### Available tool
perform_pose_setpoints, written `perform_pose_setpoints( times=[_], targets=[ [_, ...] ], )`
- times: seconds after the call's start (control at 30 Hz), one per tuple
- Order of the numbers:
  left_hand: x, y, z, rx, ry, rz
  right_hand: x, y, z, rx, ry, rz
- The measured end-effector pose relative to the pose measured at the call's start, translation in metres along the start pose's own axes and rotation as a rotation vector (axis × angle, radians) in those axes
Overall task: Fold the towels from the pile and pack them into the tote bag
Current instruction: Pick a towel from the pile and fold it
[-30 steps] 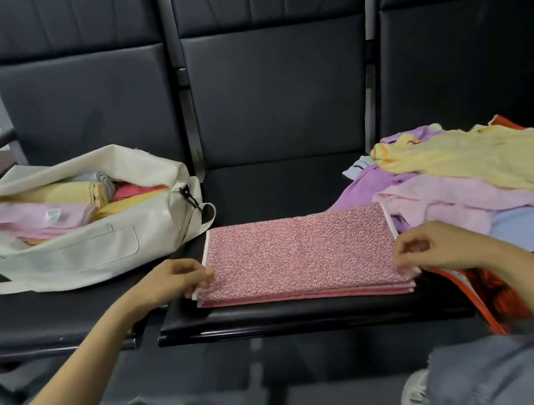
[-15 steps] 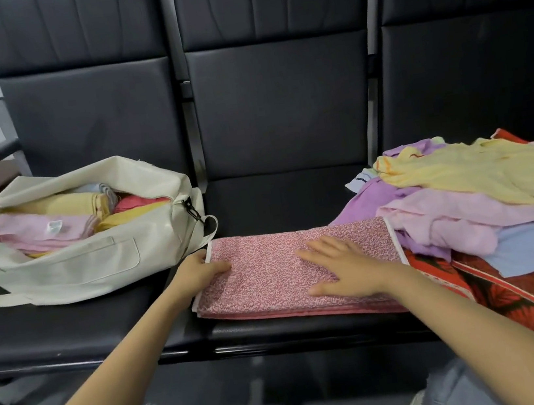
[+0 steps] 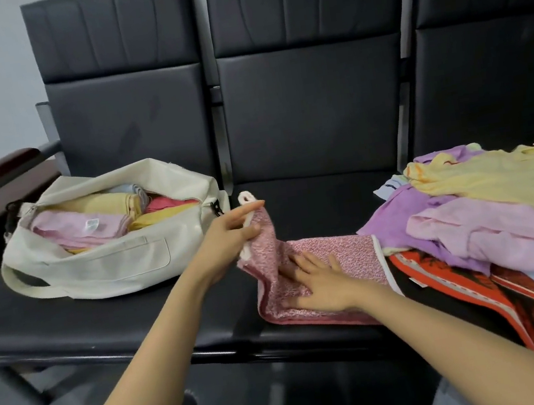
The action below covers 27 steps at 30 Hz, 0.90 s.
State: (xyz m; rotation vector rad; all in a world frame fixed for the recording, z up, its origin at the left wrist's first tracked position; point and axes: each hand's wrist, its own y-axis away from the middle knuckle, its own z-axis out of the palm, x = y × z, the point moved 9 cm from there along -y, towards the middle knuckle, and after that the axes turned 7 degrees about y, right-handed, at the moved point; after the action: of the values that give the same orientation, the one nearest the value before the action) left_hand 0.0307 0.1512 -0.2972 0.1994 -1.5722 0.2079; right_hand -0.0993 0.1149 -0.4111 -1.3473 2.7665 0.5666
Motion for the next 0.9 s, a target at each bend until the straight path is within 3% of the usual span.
perform_pose_setpoints(
  times=[0.13,0.3,0.37,0.5,0.6,0.77,0.9],
  targets=[
    [0.000,-0.006,0.038,-0.074,-0.049,0.019,0.023,0.007,-0.032,0.098,-0.455,0.029],
    [-0.018,-0.011,0.086,-0.179,-0.160,0.017,0.116,0.044,-0.050,0.298,-0.670,0.396],
    [-0.026,-0.012,0.105,-0.202,-0.193,0.007,0.135,0.053,-0.038,0.298,-0.869,0.473],
    [-0.046,-0.013,0.137,-0.275,-0.249,-0.025,0.146,0.059,-0.024,0.250,-1.012,0.505],
    [-0.058,-0.014,0.149,-0.315,-0.282,-0.029,0.147,0.060,-0.023,0.251,-1.071,0.520],
    [-0.078,-0.008,0.153,-0.319,-0.004,-0.300,0.147,0.056,-0.021,0.248,-1.056,0.537],
    [-0.081,-0.015,0.133,-0.209,0.019,-0.367,0.138,0.054,-0.027,0.262,-0.813,0.479]
  ],
)
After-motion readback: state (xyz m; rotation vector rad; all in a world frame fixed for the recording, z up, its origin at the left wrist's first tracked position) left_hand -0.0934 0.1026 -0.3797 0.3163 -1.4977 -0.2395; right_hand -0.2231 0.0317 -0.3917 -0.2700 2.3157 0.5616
